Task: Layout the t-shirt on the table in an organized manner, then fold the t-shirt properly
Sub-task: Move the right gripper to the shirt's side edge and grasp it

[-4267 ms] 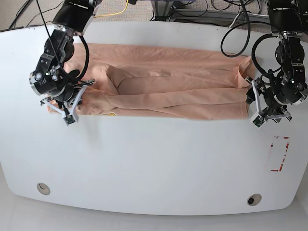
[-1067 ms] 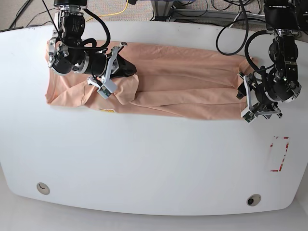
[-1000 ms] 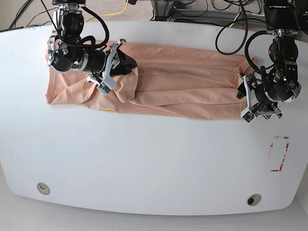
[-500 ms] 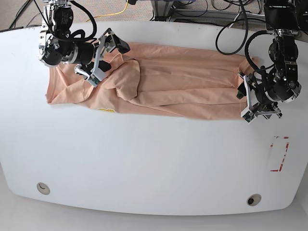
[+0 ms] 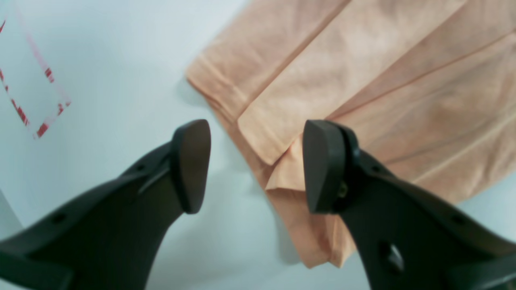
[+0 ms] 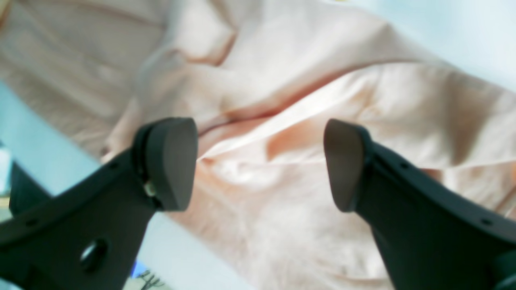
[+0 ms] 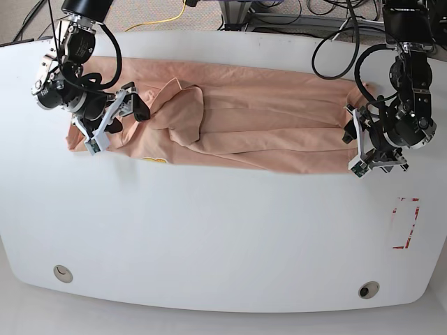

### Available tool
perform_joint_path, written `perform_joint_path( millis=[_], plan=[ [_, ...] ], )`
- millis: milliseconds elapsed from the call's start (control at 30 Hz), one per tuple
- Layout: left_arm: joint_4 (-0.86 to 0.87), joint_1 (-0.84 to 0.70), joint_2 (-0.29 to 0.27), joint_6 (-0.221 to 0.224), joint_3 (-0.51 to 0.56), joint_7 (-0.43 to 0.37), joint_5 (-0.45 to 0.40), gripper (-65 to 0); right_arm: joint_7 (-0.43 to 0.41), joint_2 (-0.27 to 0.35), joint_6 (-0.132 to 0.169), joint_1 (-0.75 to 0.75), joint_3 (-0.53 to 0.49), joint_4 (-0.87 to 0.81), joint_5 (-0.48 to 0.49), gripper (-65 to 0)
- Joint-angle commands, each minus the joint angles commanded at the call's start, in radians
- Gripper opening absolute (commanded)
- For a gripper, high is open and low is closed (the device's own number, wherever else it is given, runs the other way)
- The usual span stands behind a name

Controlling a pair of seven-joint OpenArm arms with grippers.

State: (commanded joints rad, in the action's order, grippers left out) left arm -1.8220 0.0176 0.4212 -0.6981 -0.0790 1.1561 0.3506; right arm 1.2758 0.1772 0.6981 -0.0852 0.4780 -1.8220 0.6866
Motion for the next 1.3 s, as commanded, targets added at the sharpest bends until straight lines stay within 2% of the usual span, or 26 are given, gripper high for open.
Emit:
perform_joint_path(
  millis=[167,333,567,667,867,1033,1300],
  plan=[
    [0.000,-0.002,0.000,0.000,0.009,0.000,0.000,-30.6,-0.052,-0.064,0.000,0.025,0.000,0.000,-0.141,-19.7],
    [0.000,-0.002,0.000,0.000,0.008,0.000,0.000,-30.6,-0.097,-0.101,0.000,0.038,0.000,0.002,-0.262,-19.7],
    [0.000,-0.002,0.000,0.000,0.008,0.000,0.000,-30.6,-0.249,-0.143,0.000,0.043,0.002,0.005,-0.486,-19.7],
    [0.000,-0.002,0.000,0.000,0.008,0.000,0.000,-30.6,-0.295,-0.150,0.000,0.043,0.002,0.006,-0.543,-19.7],
    [0.000,0.002,0.000,0.000,0.008,0.000,0.000,-30.6,-0.331,-0.146,0.000,0.060,0.006,0.084,-0.551,-19.7],
    [0.000,0.002,0.000,0.000,0.008,-0.002,0.000,-30.6,-0.364,-0.144,0.000,0.080,0.060,0.184,-0.549,-19.8],
    [0.000,0.002,0.000,0.000,0.008,-0.002,0.000,-30.6,-0.368,-0.143,0.000,0.087,0.071,0.196,-0.551,-19.8]
  ],
)
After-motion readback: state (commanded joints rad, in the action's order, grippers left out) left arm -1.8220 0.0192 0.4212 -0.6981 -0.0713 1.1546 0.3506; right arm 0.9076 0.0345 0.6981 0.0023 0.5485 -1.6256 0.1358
